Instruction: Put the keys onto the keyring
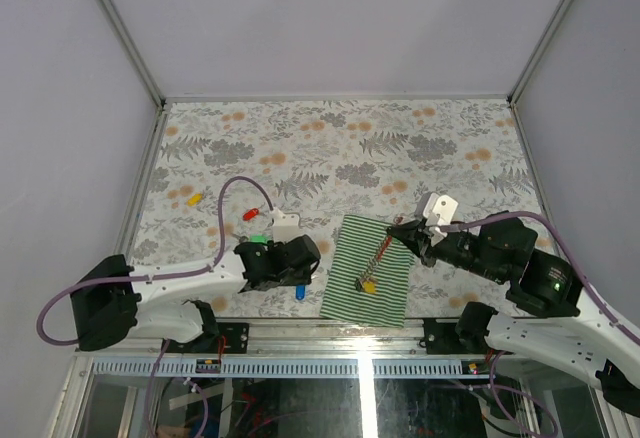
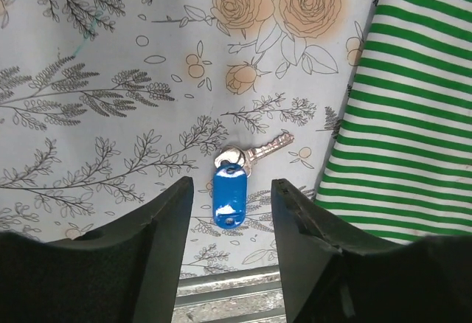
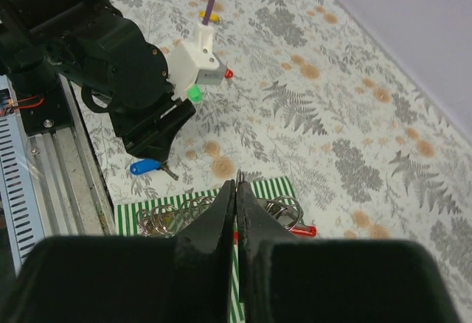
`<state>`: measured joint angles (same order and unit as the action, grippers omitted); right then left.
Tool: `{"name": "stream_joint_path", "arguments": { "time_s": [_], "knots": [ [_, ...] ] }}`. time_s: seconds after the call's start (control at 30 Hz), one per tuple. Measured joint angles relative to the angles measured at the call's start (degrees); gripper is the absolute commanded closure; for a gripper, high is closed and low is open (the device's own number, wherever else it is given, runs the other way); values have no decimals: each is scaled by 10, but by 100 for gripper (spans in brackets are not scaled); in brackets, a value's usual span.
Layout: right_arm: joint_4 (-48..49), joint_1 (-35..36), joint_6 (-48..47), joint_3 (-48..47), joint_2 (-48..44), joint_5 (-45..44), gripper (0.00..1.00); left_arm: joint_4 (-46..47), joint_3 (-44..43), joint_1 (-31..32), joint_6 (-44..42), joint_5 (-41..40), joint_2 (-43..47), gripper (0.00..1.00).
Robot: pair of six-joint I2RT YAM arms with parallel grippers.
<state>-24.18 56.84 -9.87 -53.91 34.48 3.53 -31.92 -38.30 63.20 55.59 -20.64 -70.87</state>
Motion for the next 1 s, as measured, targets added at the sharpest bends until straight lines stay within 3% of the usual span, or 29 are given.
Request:
{"name": "stream_joint_path", "arguments": {
  "time_s": [0.37,0.67,1.0],
  "knots": [
    [-34,0,44,0,-11,-12,100,-21,-49,31,87,-28,-86,52],
    [-38,0,63,1,-21,-12,100,-129,-168,68,173,-96,-197,54],
    [-39,0,65,10,-21,-11,100,-170,-172,77,220,-108,-223,62]
  ]
}}
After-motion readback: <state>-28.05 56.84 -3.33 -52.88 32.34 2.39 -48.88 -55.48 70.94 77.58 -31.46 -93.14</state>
